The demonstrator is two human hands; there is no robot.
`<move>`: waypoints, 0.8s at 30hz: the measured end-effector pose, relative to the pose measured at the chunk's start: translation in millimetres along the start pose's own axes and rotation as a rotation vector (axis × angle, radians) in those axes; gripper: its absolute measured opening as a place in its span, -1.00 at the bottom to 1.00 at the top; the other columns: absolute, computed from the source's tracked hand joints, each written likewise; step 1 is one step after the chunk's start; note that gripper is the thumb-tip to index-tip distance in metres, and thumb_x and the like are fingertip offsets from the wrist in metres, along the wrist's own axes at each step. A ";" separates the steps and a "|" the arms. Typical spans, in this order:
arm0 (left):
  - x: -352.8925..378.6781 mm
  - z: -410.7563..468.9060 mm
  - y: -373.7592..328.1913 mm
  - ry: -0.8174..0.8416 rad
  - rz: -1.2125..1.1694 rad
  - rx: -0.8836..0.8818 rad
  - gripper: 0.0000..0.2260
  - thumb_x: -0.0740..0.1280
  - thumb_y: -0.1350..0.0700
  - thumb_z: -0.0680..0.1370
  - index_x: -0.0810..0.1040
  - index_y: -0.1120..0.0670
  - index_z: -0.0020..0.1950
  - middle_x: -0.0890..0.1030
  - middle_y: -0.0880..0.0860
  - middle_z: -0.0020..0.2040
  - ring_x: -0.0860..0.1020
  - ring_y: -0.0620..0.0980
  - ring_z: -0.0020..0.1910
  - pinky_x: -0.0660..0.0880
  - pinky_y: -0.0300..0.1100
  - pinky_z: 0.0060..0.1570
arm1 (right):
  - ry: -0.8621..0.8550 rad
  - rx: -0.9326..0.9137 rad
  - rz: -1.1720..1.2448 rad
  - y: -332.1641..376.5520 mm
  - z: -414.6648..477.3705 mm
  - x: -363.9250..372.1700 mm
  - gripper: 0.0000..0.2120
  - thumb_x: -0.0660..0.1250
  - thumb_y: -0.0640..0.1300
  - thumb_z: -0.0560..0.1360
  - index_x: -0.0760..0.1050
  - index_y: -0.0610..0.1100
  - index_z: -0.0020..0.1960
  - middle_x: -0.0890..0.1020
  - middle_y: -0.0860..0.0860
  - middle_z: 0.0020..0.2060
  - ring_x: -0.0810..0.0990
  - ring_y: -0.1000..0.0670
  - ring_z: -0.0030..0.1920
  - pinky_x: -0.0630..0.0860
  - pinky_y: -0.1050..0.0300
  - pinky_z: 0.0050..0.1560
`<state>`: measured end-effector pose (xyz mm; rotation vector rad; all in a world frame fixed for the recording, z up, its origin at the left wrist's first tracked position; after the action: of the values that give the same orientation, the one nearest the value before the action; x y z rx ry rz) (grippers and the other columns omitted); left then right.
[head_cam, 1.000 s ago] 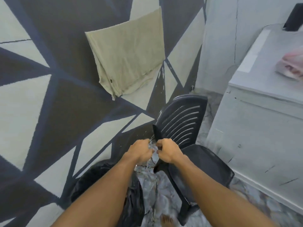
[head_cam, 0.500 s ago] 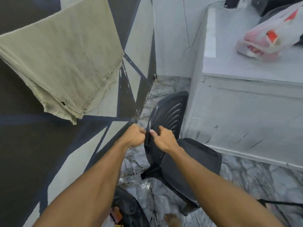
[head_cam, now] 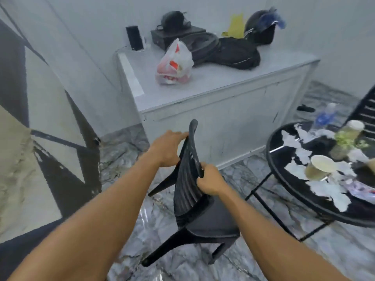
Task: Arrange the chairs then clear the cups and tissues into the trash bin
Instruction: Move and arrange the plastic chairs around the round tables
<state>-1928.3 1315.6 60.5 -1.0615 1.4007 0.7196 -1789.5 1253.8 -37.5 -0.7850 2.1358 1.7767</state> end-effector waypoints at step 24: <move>40.7 110.0 -279.9 0.255 0.336 0.563 -0.55 0.72 -0.03 0.07 0.47 0.06 -0.38 0.55 0.00 -0.35 0.54 0.02 -0.28 0.33 -0.20 -0.43 | -0.566 0.223 -0.001 -164.2 -173.4 -172.0 -0.71 0.42 0.00 0.49 0.51 -0.17 -0.28 0.52 0.00 -0.42 0.46 0.01 -0.38 0.52 -0.04 -0.21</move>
<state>-1625.6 1295.8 50.7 -0.4884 1.8861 0.3861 -1532.9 1110.1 -46.1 -0.1905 1.8906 1.4905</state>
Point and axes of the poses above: each hand's wrist, its own z-axis towards the middle knuckle, its own x-axis out of the palm, y = z × x, the point moved 5 cm from there along z, towards the middle knuckle
